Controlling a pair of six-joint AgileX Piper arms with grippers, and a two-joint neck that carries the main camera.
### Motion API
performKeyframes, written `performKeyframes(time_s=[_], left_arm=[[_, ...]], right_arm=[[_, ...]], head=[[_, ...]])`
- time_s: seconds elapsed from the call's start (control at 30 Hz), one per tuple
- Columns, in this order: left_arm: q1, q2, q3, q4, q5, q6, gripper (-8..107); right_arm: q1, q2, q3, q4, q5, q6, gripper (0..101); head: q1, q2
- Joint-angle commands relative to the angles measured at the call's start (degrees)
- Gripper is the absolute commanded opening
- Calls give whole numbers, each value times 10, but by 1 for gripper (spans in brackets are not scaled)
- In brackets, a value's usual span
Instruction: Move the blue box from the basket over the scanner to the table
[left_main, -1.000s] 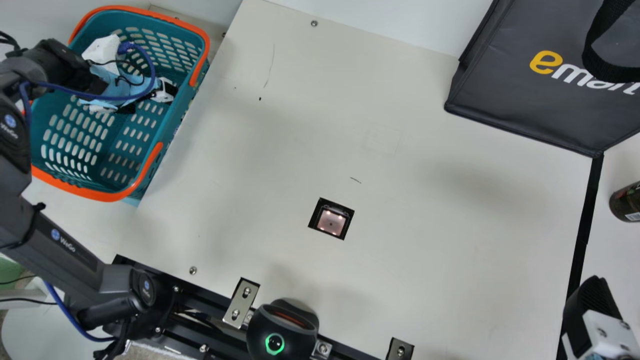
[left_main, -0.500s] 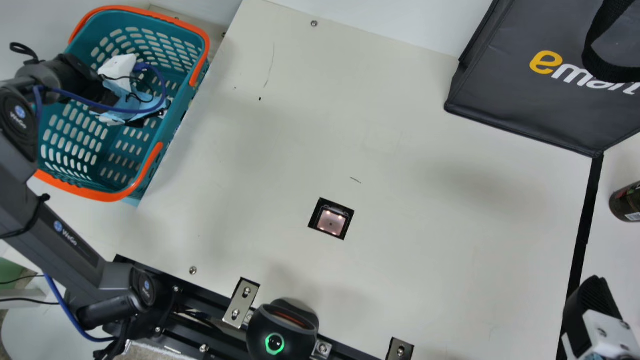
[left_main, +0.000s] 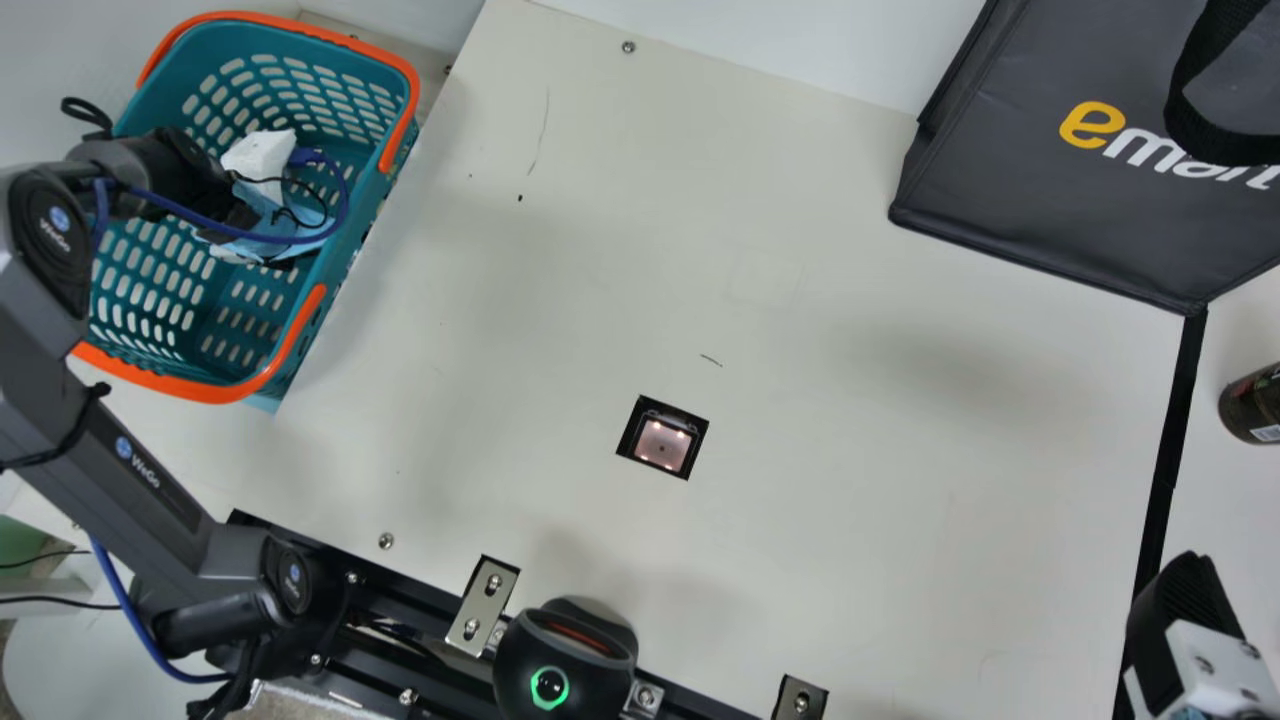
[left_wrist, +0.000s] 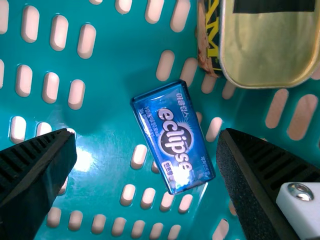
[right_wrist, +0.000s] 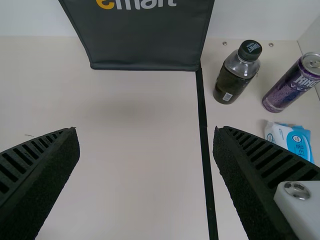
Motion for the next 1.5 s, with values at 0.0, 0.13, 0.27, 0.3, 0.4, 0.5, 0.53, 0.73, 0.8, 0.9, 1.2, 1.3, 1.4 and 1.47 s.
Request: performKeyframes(time_s=[0.0, 0.13, 0.27, 0.3, 0.4, 0.5, 0.53, 0.73, 0.8, 0.9, 1.2, 1.3, 1.4, 1.47], left_arm=[[-1, 2, 2, 6, -9, -9, 90], [-4, 8, 5, 20, -28, -29, 90], [-7, 14, 6, 37, -44, -51, 90], [-7, 15, 7, 41, -47, -56, 90], [-7, 16, 8, 52, -56, -69, 90], [-5, 15, 10, 54, -60, -72, 90], [-5, 14, 10, 52, -59, -68, 90], [-6, 16, 10, 44, -56, -56, 90], [-8, 18, 10, 47, -56, -61, 90], [-12, 22, 9, 57, -60, -77, 90], [-22, 33, 6, 91, -69, -139, 90], [-23, 34, 6, 97, -69, -151, 70], [-25, 35, 6, 99, -69, -159, 50], [-25, 35, 7, 99, -70, -163, 37]], right_arm=[[0, 0, 0, 0, 0, 0, 95], [0, 0, 0, 0, 1, 0, 95], [0, 0, 0, 0, 0, 0, 95], [0, 0, 0, 0, 0, 0, 95], [0, 0, 0, 0, 0, 0, 95], [0, 0, 0, 0, 0, 0, 95], [0, 0, 0, 0, 0, 0, 95], [0, 0, 0, 0, 0, 0, 95], [0, 0, 0, 0, 0, 0, 95], [0, 0, 0, 0, 0, 0, 95], [0, 0, 0, 0, 0, 0, 95], [0, 0, 0, 0, 0, 0, 95], [0, 0, 0, 0, 0, 0, 95], [0, 0, 0, 0, 0, 0, 95]], head=[[-17, 1], [-17, 1], [-17, 1], [-17, 1], [-17, 1], [-17, 1], [-17, 1], [-17, 1], [-17, 1], [-17, 1], [-17, 1], [-17, 1], [-17, 1], [-17, 1]])
